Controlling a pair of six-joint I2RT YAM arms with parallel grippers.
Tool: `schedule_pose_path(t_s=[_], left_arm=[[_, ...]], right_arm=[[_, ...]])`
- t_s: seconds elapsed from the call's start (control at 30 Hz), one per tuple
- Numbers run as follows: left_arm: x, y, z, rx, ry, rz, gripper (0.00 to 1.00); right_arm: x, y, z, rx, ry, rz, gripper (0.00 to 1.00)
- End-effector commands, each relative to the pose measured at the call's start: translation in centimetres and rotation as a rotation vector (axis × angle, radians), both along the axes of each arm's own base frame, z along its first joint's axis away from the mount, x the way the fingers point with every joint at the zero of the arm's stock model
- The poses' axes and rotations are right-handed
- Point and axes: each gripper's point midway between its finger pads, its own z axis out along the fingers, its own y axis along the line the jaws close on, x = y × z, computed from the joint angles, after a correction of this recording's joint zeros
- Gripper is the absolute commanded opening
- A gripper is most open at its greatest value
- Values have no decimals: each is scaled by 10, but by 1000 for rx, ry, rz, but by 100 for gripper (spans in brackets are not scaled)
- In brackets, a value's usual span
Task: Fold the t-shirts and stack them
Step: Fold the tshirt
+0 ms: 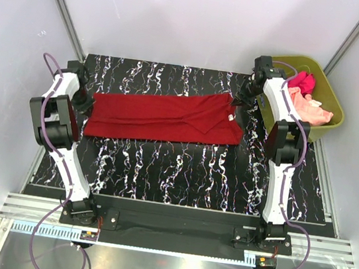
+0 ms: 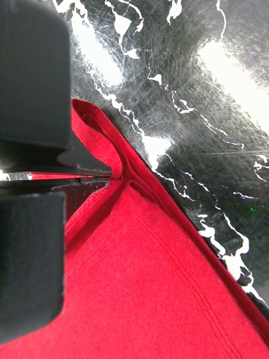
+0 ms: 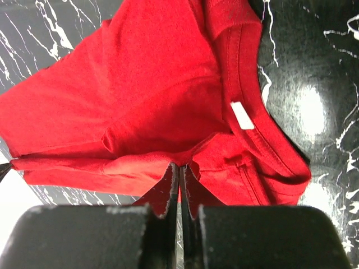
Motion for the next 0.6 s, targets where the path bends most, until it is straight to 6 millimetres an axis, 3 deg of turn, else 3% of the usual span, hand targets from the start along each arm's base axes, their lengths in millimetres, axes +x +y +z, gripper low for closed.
schedule_pose_path(t_s=[0.0, 0.37, 0.43, 0.53, 0.57], left_arm=[[14, 7, 7, 26, -31, 17, 0], [14, 12, 5, 43, -18, 34, 0], [15, 14, 9, 51, -27, 39, 7], [14, 22, 19, 101, -45, 51, 20], [14, 25, 32, 131, -71, 53, 25]], right_arm=[[16, 1, 12, 29, -57, -2, 4], [33, 3, 5, 39, -87, -5, 5], [37, 3, 5, 47, -96, -6, 7], [51, 4, 4, 52, -138, -7, 18], [59, 3, 6, 51, -165, -10, 24]])
